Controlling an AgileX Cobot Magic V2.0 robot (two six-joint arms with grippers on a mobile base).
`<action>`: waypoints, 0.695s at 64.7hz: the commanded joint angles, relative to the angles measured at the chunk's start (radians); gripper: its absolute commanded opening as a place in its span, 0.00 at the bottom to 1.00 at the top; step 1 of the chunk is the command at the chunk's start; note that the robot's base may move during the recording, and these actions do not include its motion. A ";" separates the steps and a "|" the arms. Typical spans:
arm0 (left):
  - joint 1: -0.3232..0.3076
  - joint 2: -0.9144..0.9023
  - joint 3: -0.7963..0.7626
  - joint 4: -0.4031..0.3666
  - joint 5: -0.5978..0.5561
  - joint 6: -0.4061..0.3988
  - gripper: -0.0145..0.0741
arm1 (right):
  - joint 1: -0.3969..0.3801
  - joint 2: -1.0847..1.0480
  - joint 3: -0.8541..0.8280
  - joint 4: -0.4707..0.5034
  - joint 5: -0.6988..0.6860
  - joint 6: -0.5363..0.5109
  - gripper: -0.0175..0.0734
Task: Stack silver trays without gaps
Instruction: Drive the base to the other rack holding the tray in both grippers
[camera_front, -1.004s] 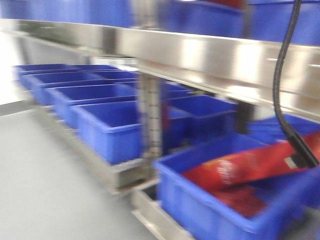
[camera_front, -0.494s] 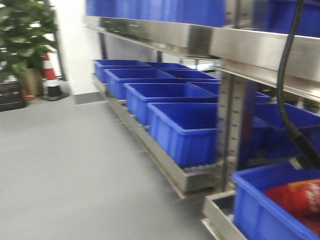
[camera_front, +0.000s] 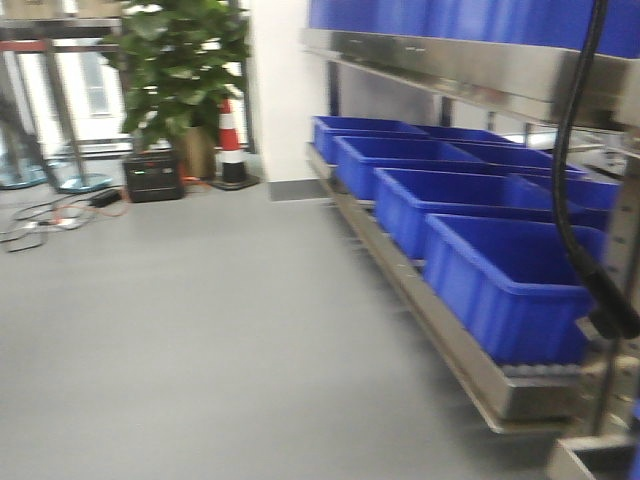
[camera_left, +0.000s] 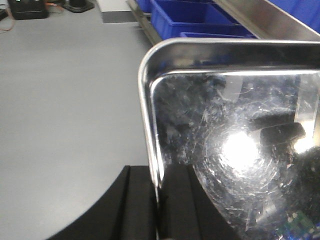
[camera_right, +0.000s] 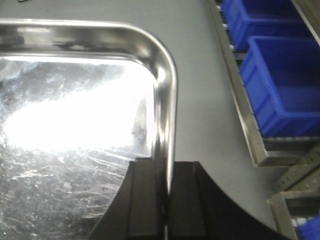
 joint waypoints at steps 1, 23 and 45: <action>-0.014 -0.009 -0.006 0.001 -0.091 0.007 0.15 | 0.006 -0.004 -0.005 -0.011 -0.053 -0.018 0.13; -0.014 -0.009 -0.006 0.001 -0.091 0.007 0.15 | 0.006 -0.004 -0.005 -0.011 -0.053 -0.018 0.13; -0.014 -0.009 -0.006 0.001 -0.091 0.007 0.15 | 0.006 -0.004 -0.005 -0.011 -0.053 -0.018 0.13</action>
